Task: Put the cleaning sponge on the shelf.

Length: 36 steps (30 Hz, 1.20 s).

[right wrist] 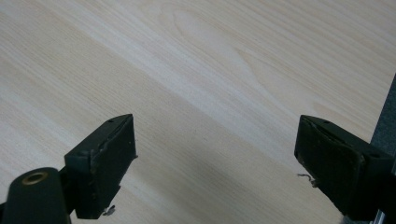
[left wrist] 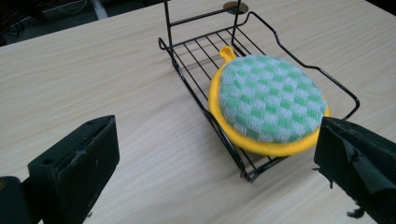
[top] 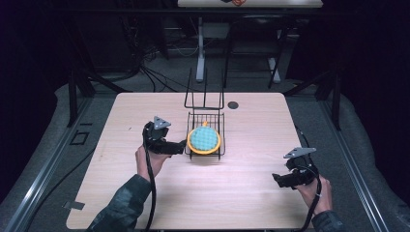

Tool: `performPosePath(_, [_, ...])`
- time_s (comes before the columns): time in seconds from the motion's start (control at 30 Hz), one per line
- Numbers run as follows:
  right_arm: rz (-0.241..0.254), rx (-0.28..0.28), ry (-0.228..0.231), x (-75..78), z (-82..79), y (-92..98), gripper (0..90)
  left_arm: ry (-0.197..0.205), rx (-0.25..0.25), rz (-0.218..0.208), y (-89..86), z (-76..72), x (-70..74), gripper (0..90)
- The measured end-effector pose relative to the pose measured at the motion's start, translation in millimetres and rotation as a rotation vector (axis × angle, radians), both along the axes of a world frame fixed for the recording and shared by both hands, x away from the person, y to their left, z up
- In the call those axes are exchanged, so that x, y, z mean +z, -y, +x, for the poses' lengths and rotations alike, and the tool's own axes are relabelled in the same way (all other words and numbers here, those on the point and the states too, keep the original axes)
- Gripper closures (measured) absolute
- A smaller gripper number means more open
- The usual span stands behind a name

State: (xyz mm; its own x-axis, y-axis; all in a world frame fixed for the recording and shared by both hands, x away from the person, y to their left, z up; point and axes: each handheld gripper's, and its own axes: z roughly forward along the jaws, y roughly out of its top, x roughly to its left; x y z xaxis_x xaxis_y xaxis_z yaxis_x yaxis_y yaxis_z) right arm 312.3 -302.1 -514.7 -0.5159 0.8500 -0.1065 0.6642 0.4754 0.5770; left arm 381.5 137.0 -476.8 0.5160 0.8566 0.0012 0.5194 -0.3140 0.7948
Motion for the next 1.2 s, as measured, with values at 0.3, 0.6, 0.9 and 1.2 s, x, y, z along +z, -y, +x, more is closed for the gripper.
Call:
performPosePath(0.3, [0.0, -0.001, 0.005, -0.8, -0.8, -2.1, 12.3, 0.011, 0.019, 0.029, -22.2, -25.9, -6.2, 0.1])
performPosePath(0.6, [-0.014, 0.003, 0.004, -1.1, -1.5, -3.1, 12.4, -0.06, 0.039, 0.097, -52.5, -44.6, -27.8, 0.0])
performPosePath(0.9, [-0.011, 0.005, -0.013, -2.6, -0.2, -5.2, 12.6, -0.104, 0.069, 0.106, -74.2, -52.8, -42.7, 0.0])
performPosePath(1.2, [-0.019, 0.006, -0.011, -3.8, 0.4, -2.7, 12.9, -0.147, 0.053, 0.083, -75.9, -46.6, -47.3, 0.0])
